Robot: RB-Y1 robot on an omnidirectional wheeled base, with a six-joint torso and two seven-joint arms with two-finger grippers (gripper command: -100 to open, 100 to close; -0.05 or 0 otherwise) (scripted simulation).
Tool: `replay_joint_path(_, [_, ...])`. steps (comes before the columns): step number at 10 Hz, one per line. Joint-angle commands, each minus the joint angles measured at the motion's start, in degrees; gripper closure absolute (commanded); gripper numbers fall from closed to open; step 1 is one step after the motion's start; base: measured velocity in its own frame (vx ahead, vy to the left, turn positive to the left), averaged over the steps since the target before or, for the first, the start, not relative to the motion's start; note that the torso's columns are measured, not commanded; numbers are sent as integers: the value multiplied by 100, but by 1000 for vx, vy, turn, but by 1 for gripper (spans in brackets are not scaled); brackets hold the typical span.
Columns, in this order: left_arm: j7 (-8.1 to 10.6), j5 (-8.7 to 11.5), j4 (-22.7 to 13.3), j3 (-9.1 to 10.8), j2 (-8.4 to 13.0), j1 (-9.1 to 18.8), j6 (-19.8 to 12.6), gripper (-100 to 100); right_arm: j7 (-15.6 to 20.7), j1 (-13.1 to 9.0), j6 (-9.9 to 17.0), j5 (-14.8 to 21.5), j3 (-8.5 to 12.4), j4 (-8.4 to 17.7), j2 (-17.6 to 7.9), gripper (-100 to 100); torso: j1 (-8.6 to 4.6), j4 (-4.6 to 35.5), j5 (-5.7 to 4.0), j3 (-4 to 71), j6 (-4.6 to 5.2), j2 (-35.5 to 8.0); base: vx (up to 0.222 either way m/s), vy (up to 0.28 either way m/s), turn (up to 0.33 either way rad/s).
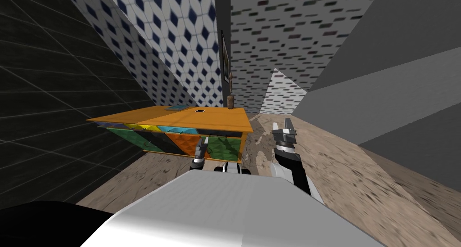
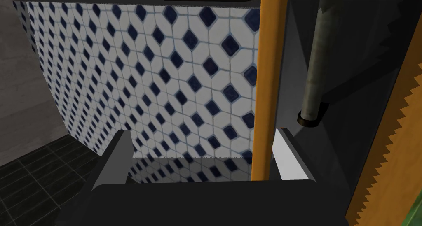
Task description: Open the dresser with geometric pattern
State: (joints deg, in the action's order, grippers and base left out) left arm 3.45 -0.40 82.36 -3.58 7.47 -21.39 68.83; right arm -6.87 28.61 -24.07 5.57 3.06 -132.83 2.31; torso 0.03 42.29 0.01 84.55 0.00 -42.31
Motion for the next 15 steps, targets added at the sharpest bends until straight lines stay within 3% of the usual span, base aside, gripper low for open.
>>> replay_joint_path(1, [18, -33, -499, -6, -7, 35, 327, -100, 0, 0, 0, 0, 0, 0, 0, 0, -4, -2, -1, 4, 0, 7, 76, -71, -15])
replay_joint_path(2, [18, -33, -503, -6, -7, 35, 327, -100, 0, 1, 0, 0, 0, 0, 0, 0, -13, -3, -4, 8, 0, 12, 50, -58, -2])
replay_joint_path(8, [34, -89, -1296, -20, -75, 113, 821, -100, 0, 0, 0, 0, 0, 0, 0, 0, -5, -2, -2, 4, 0, 7, 41, -42, -10])
replay_joint_path(11, [43, -120, -1735, -29, -224, 157, 1097, -100, 0, 0, 0, 0, 0, 0, 0, 0, -5, -1, -2, 2, 0, 3, 41, -41, -10])
replay_joint_path(12, [47, -132, -1918, -32, -371, 175, 1212, -100, 0, 0, 0, 0, 0, 0, 0, 0, -7, -1, -2, 2, 0, 3, 51, -52, -12])
replay_joint_path(13, [48, -138, -1995, -34, -484, 182, 1260, -100, 0, 0, 0, 0, 0, 0, 0, 0, -8, -1, -3, 4, 0, 6, 46, -44, -9])
replay_joint_path(14, [56, -126, -1927, -23, -399, 193, 1199, -100, 0, 0, 0, 0, 0, 0, 0, 0, -3, -1, -2, 3, 0, 3, 18, -19, 0])
replay_joint_path(15, [62, -103, -1943, 36, -397, 398, 1021, -100, 0, 0, 0, 0, 0, 0, 0, 0, 7, 1, 1, -2, 0, -5, -32, -9, -15])
